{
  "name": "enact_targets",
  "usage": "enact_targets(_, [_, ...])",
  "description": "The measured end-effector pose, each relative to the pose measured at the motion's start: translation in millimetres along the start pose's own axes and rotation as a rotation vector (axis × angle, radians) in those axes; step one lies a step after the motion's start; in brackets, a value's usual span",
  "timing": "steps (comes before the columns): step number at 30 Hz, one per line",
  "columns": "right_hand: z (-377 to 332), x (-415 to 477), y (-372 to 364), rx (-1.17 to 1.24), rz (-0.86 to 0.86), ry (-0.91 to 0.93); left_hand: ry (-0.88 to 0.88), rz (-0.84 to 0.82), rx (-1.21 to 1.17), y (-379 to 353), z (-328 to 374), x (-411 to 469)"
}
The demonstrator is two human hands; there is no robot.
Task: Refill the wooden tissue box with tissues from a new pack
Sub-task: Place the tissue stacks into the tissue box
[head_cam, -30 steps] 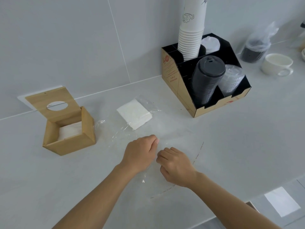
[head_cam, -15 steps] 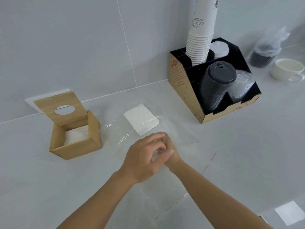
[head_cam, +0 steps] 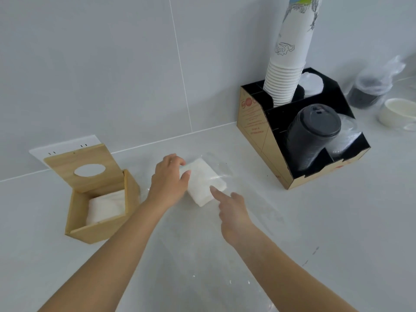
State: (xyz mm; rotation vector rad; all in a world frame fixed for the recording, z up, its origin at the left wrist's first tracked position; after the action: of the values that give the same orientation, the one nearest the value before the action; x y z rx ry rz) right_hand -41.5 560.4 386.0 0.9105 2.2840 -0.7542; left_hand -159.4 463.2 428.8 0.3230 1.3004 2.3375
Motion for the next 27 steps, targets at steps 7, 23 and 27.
enact_targets(7, [-21.4, 10.1, -19.1, 0.093, 0.017, -0.12, 0.162, -0.203, -0.048, -22.9, -19.3, 29.6])
enact_targets(23, [-27.8, 28.3, -29.6, 0.146, 0.106, -0.12, 0.176, -0.126, -0.033, -37.0, -31.9, 32.4])
enact_targets(27, [-26.2, 25.8, -31.9, 0.145, 0.102, -0.059, 0.186, -0.112, -0.084, -36.9, -33.6, 31.8])
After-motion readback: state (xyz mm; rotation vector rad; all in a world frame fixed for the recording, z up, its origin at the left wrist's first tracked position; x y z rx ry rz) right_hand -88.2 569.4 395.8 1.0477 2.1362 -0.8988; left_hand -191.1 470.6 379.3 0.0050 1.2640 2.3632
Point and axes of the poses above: each hand's wrist, its own x-axis towards the middle knuckle, its own y-axis out of the back of the hand, z = x × y, the point moved 1 cm from there along x, towards the middle knuckle, and after that the axes turned 2 degrees about y, right-handed, at the moved point
